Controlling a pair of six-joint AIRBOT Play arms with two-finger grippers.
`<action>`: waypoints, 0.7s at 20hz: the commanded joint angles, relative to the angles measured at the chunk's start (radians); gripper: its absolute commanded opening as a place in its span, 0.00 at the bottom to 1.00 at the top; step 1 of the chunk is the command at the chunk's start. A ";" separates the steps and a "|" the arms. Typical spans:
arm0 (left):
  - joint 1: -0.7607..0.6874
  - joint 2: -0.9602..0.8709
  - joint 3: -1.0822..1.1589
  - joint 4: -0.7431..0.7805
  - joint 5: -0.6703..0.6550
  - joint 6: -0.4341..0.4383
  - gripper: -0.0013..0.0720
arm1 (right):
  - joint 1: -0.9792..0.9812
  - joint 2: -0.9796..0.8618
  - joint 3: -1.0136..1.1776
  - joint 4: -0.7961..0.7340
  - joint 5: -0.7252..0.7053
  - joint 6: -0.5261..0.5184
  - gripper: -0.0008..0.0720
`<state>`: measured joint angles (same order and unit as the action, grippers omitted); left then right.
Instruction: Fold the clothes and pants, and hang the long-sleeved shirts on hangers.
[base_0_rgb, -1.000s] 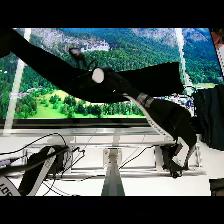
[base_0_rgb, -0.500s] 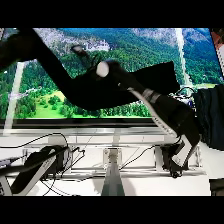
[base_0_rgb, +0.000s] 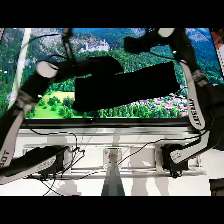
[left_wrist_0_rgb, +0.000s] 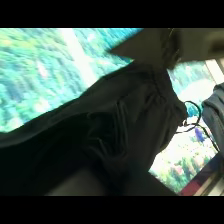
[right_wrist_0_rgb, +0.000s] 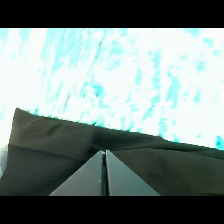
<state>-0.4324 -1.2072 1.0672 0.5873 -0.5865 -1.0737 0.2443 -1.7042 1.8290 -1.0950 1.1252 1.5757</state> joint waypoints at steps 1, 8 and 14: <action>-0.134 -0.059 0.001 0.009 0.160 0.007 0.97 | -0.071 0.053 0.001 -0.013 0.018 0.008 0.05; 0.145 0.072 0.001 0.014 0.069 0.007 0.98 | -0.073 0.068 0.001 -0.058 0.079 0.000 0.05; 0.618 0.108 -0.006 0.088 -0.515 -0.044 0.88 | -0.070 0.065 0.000 -0.064 0.052 -0.024 0.05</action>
<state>-0.0071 -1.1053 1.0664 0.6224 -0.8150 -1.0790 0.1726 -1.6386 1.8290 -1.1553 1.1892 1.5585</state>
